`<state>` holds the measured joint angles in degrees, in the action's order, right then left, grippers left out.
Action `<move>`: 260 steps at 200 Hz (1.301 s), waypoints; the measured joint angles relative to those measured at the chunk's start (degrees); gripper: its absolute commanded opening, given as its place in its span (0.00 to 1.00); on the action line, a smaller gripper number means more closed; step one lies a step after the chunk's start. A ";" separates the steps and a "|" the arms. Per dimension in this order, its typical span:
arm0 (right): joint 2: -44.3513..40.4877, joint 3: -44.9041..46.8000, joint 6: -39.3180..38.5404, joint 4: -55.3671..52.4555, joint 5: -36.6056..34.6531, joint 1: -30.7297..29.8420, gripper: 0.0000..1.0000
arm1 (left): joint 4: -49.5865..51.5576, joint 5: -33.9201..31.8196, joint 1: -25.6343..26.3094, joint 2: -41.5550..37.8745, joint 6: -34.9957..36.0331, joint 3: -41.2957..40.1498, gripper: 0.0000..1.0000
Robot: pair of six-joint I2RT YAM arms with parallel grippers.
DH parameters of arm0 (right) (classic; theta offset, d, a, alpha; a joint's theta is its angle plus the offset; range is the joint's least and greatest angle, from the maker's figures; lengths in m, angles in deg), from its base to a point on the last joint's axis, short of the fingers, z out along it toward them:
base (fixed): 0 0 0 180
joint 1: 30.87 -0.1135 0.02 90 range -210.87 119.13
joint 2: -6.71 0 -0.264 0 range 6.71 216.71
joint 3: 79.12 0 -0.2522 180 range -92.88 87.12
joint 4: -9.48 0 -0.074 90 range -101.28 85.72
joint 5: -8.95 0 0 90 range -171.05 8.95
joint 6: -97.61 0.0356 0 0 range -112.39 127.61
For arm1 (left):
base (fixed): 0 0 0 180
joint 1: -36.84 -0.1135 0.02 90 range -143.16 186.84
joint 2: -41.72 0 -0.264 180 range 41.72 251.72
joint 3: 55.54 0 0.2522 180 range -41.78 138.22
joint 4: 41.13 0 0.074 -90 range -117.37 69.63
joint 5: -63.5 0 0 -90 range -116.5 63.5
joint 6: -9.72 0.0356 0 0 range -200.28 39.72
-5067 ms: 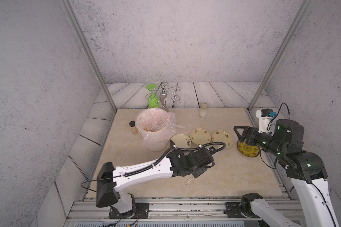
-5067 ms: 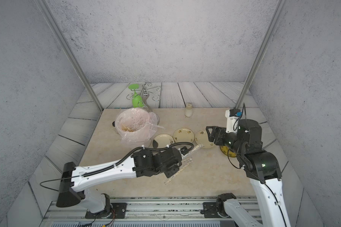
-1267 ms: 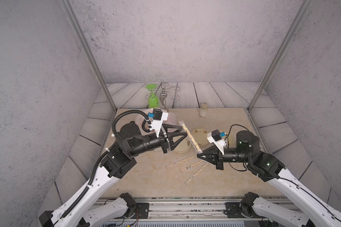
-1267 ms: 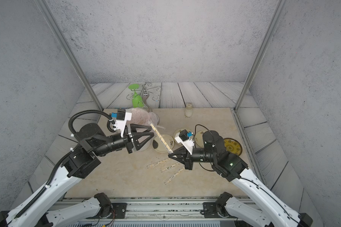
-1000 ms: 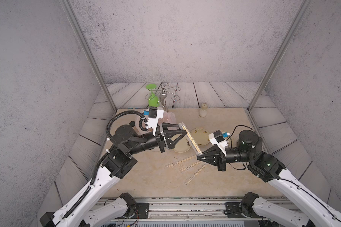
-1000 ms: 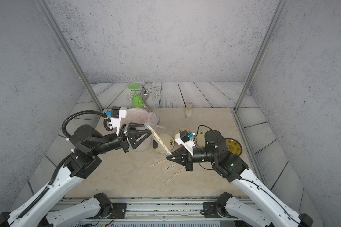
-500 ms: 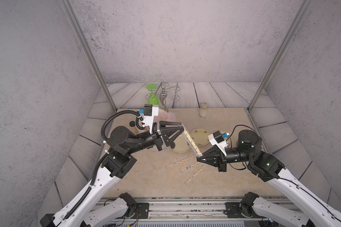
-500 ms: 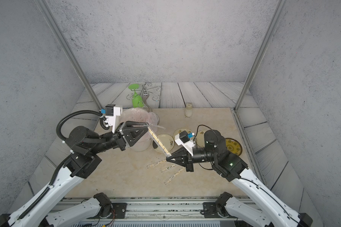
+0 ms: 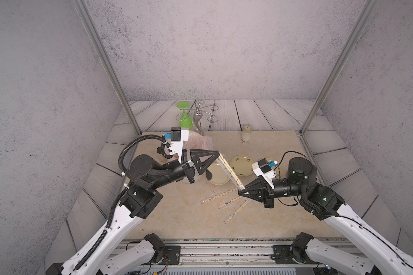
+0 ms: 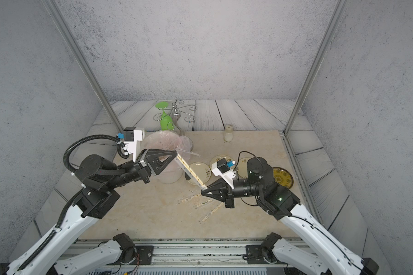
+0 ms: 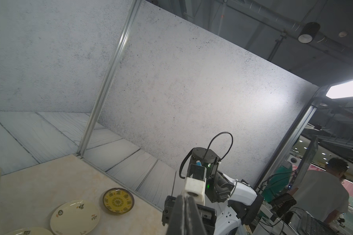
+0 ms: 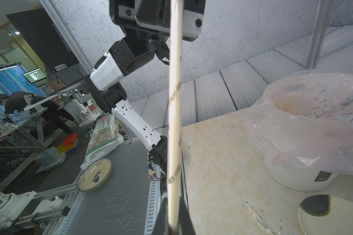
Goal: Remove the packaging of disposable chopsticks
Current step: Remove the packet bag from the disposable chopsticks.
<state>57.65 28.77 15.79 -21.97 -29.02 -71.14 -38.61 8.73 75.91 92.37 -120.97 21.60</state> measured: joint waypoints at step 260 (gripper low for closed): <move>3.48 -1.81 0.22 -3.54 3.19 0.00 0.00 | 1.77 -5.14 -0.17 -1.60 2.27 -2.10 0.28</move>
<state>61.12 26.96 16.01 -25.51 -25.83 -71.14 -36.84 3.59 75.74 90.78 -118.69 19.50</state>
